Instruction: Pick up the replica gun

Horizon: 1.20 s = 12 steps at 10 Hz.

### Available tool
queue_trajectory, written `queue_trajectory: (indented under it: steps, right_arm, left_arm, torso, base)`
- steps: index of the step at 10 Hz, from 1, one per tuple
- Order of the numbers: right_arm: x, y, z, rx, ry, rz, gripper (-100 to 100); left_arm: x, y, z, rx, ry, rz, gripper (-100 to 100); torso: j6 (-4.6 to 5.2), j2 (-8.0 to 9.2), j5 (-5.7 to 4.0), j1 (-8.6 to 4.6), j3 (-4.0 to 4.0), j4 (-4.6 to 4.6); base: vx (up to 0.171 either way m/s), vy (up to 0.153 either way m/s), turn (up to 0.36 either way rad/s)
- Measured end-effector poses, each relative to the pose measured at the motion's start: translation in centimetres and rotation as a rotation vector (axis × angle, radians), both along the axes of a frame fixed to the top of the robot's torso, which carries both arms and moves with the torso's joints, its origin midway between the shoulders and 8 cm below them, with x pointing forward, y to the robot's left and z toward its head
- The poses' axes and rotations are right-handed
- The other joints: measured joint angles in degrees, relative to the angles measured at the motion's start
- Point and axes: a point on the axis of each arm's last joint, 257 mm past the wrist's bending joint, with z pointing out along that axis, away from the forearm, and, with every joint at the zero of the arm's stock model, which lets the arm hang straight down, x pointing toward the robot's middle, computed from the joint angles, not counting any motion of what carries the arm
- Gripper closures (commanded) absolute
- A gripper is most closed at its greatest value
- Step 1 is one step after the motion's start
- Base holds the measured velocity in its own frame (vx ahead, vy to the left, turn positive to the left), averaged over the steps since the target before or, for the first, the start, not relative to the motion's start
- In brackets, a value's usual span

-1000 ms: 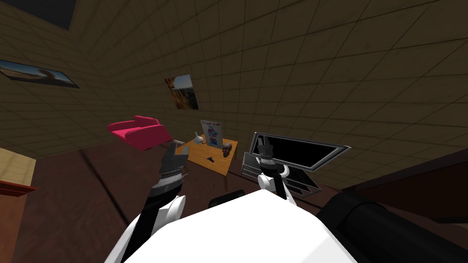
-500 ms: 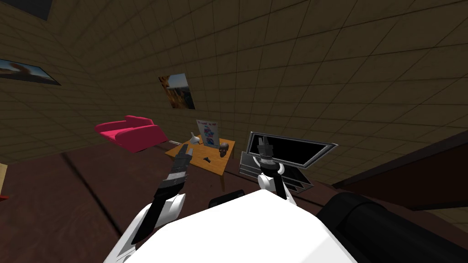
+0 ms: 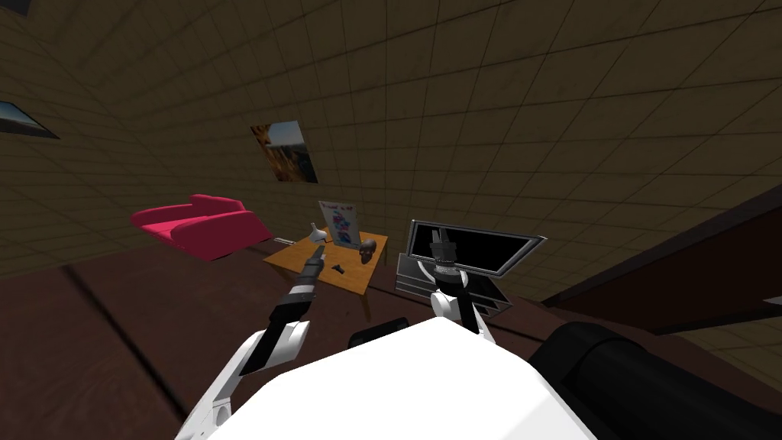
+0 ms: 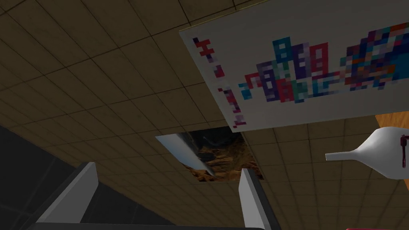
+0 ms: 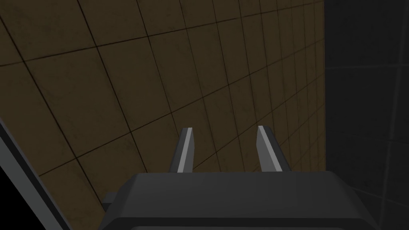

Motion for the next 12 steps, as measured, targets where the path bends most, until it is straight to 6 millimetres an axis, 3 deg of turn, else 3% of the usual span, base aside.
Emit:
queue_trajectory:
  steps: [1,5,8,12]
  right_arm:
    - [0.0,0.0,0.0,0.0,0.0,0.0,0]
    - [0.0,0.0,0.0,0.0,0.0,0.0,0]
    - [0.0,0.0,0.0,0.0,0.0,0.0,0]
    - [0.0,0.0,0.0,0.0,0.0,0.0,0]
  left_arm:
    - [0.6,1.0,-1.9,0.033,0.045,0.015,-100]
    - [2.5,2.6,-6.2,0.107,0.174,0.061,-100]
    - [3.7,5.5,-10.6,0.176,0.294,0.109,-100]
    - [4.5,8.0,-14.4,0.241,0.424,0.16,-100]
  torso:
    - [-0.01,0.03,-0.01,-0.03,0.01,0.0]
    - [-0.01,-0.06,0.0,0.02,-0.03,-0.01]
    - [-0.01,-0.1,0.0,0.0,-0.06,-0.02]
    - [0.0,-0.13,0.0,0.05,-0.07,-0.02]
  base:
    - [-0.01,-0.059,-0.017]
    - [0.012,-0.062,-0.06]
    - [0.022,-0.063,-0.043]
    - [0.031,-0.056,-0.049]
